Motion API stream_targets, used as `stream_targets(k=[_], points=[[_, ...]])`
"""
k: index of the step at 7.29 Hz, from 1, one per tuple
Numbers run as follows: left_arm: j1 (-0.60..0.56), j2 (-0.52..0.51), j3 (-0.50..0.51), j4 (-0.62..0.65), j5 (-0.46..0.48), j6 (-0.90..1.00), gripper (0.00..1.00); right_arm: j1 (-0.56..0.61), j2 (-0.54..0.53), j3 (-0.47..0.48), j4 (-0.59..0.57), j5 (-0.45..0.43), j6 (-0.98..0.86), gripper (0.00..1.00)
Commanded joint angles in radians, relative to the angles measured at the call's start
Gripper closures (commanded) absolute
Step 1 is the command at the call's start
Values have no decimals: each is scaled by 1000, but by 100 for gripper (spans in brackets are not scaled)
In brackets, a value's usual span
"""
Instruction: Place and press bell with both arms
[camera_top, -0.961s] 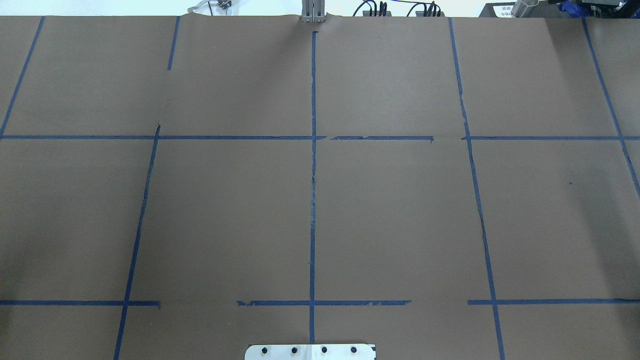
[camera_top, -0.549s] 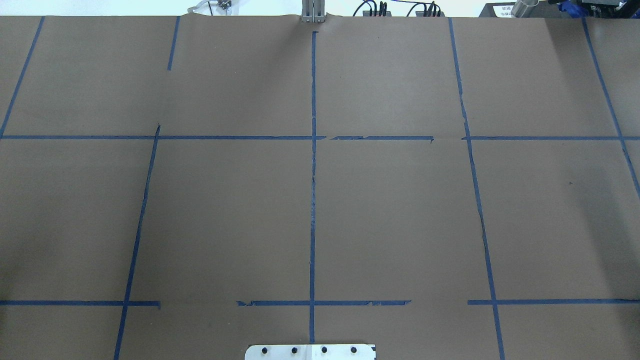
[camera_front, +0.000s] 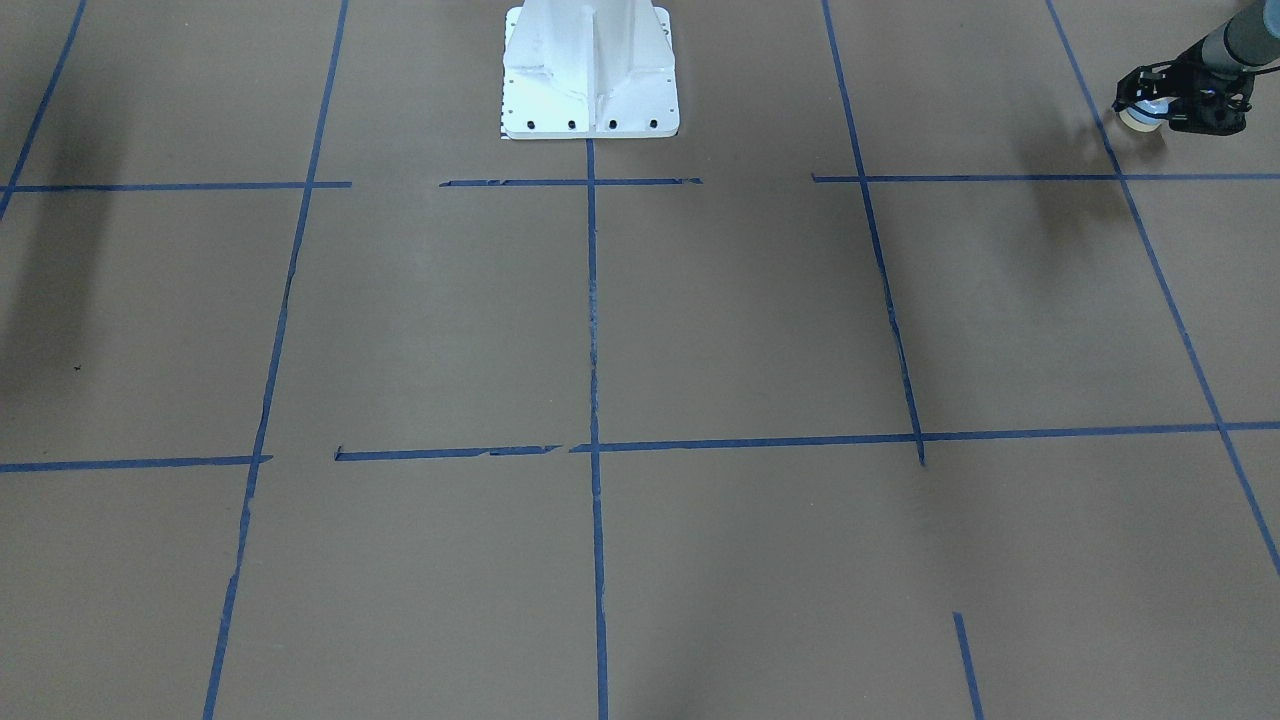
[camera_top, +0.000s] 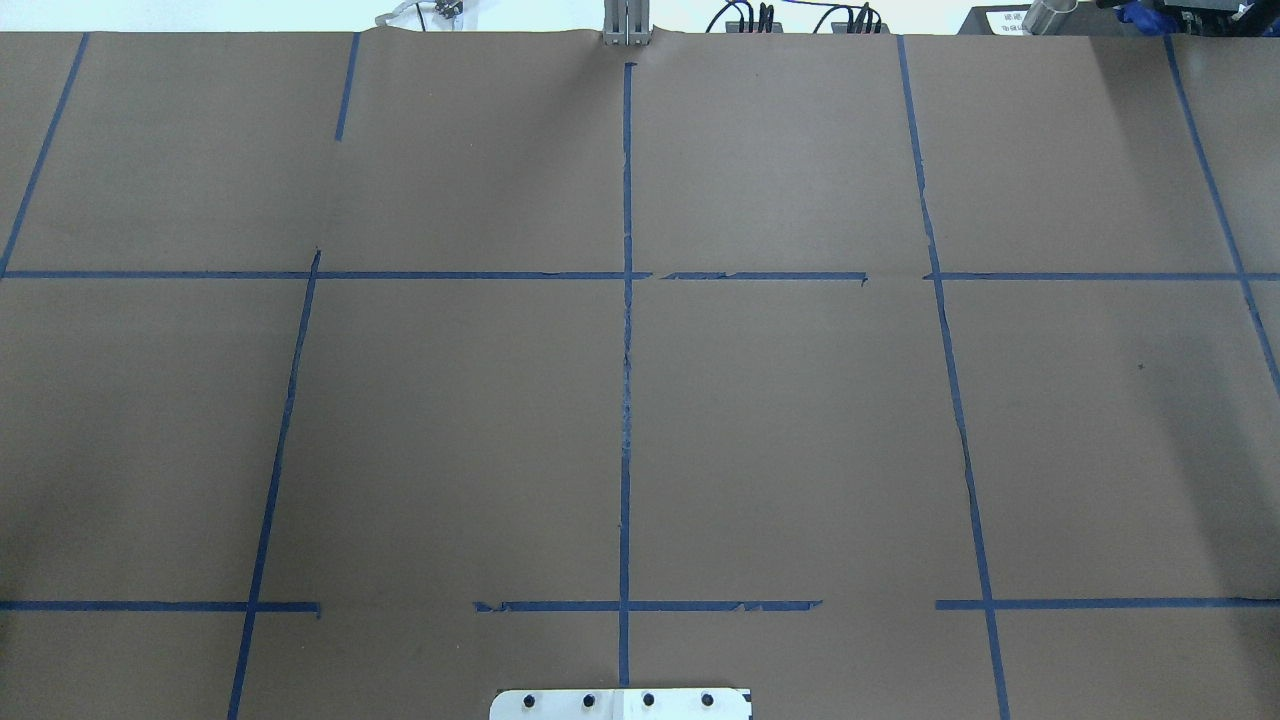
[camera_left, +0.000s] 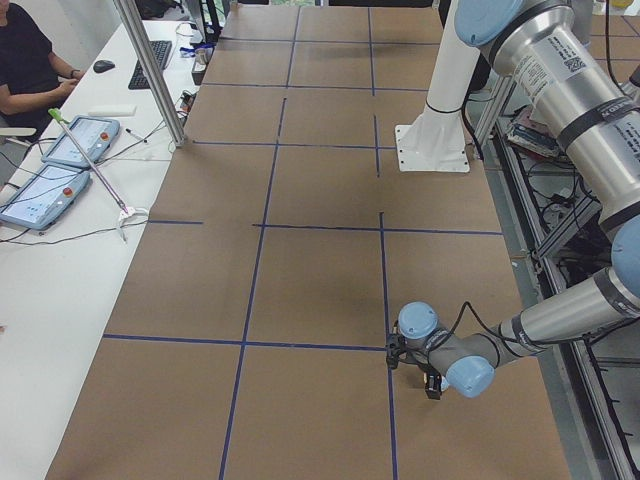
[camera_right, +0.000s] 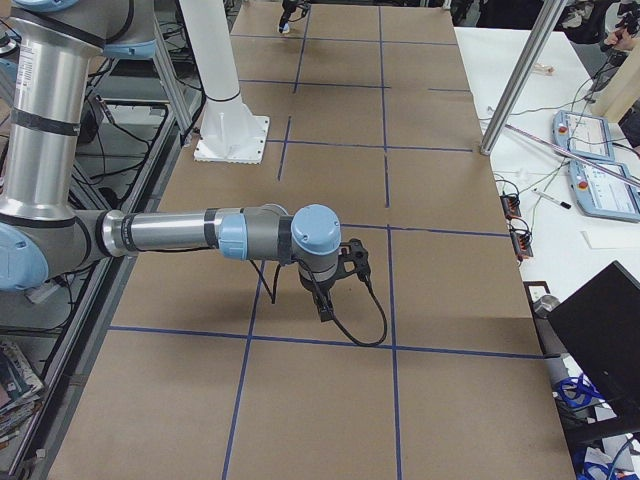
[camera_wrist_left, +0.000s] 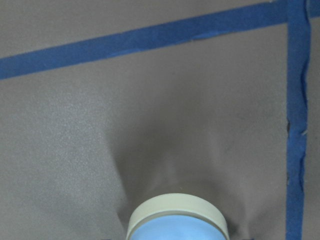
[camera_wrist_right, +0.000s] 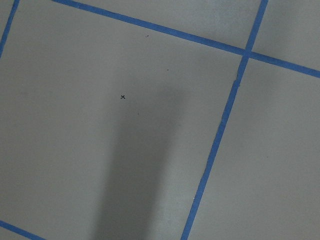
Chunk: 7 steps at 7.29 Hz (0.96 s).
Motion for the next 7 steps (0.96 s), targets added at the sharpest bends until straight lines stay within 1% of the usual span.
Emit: stream_targets(k=[1, 2, 3, 4, 5, 6, 7], points=[[2, 1, -1, -28, -5, -7, 88, 0, 0, 0, 0, 0, 0, 0], [0, 2, -1, -120, -13, -67, 95, 0, 0, 0, 0, 0, 0, 0], [0, -5, -49, -197, -55, -173, 97, 0, 0, 0, 0, 0, 0, 0], [-3, -45, -150, -194, -92, -281, 97, 0, 0, 0, 0, 0, 0, 0], [-3, -89, -233, -193, -102, -367, 98, 0, 2, 2, 2, 0, 0, 0], [-18, -126, -261, -191, -103, -416, 99, 0, 2, 3, 2, 0, 0, 0], [-23, -201, -287, -185, -125, -487, 99, 0, 2, 3, 2, 2, 0, 0]])
